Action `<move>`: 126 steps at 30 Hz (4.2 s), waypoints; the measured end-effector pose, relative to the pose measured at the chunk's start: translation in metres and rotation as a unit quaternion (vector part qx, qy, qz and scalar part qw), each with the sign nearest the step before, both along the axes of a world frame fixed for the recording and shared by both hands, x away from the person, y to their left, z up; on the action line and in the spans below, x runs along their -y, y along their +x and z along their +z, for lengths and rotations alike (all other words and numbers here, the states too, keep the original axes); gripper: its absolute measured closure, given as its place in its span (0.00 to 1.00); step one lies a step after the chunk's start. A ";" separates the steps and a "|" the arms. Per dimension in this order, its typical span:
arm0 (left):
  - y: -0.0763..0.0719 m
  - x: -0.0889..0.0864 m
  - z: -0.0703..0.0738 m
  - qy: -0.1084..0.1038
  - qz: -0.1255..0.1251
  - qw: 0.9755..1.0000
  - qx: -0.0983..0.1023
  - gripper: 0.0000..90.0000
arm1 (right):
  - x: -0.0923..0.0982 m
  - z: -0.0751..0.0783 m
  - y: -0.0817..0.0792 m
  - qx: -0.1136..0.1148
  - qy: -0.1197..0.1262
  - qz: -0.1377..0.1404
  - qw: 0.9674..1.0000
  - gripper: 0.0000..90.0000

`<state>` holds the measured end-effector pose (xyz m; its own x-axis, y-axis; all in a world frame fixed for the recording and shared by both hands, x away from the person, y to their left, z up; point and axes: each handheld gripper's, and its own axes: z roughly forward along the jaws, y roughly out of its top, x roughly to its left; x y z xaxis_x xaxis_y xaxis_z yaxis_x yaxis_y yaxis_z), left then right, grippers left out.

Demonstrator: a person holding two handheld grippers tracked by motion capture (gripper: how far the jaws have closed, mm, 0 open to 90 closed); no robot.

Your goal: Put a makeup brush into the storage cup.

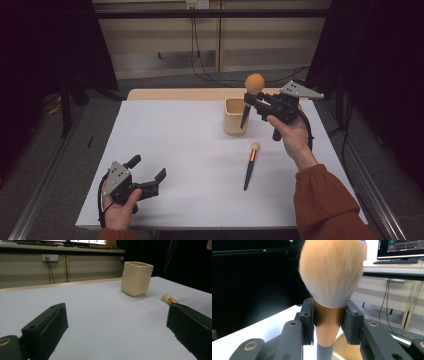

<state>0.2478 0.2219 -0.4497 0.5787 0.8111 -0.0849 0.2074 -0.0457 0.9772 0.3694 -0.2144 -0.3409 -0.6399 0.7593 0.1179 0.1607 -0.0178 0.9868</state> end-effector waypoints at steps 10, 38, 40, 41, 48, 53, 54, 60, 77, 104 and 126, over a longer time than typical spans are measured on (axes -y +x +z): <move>0.003 0.002 -0.003 0.007 0.000 1.000 -0.010 0.03 | 0.001 0.014 0.023 0.001 -0.004 -0.019 1.000 0.72; 0.005 0.002 -0.003 0.008 -0.012 1.000 -0.013 0.04 | -0.011 0.005 0.062 -0.007 -0.037 -0.038 0.999 0.72; 0.004 0.003 -0.004 0.009 -0.016 1.000 -0.013 0.03 | -0.011 0.003 0.063 -0.011 -0.043 -0.036 0.998 0.72; 0.004 0.004 -0.004 0.009 -0.016 1.000 -0.012 0.03 | -0.011 0.002 0.064 -0.013 -0.046 -0.035 0.998 0.72; 0.005 0.003 -0.004 0.015 -0.022 1.000 -0.008 0.03 | -0.011 -0.005 0.065 -0.015 -0.048 -0.042 0.998 0.72; 0.005 0.003 -0.004 0.013 -0.020 1.000 -0.008 0.03 | -0.011 -0.009 0.065 -0.018 -0.048 -0.039 0.998 0.72; 0.005 0.003 -0.004 0.015 -0.020 1.000 -0.007 0.03 | -0.011 -0.010 0.065 -0.020 -0.047 -0.041 0.998 0.72; 0.005 0.003 -0.005 0.013 -0.019 1.000 -0.012 0.03 | -0.008 -0.020 0.068 -0.030 -0.045 -0.045 0.998 0.72; 0.006 0.003 -0.006 0.013 -0.015 1.000 -0.016 0.03 | -0.005 -0.040 0.070 -0.050 -0.049 -0.049 0.996 0.72; 0.007 0.003 -0.007 0.025 -0.014 0.999 -0.020 0.03 | -0.001 -0.059 0.069 -0.087 -0.043 -0.085 0.992 0.22; 0.007 0.002 -0.007 0.020 -0.006 1.000 -0.020 0.03 | 0.011 -0.061 0.040 -0.064 -0.040 -0.080 0.994 0.00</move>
<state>0.2547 0.2204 -0.4568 0.5846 0.8078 -0.0759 0.2450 -0.0865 0.9657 0.4094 -0.2254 -0.4014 -0.4937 0.8605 0.1259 0.2857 0.0238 0.9580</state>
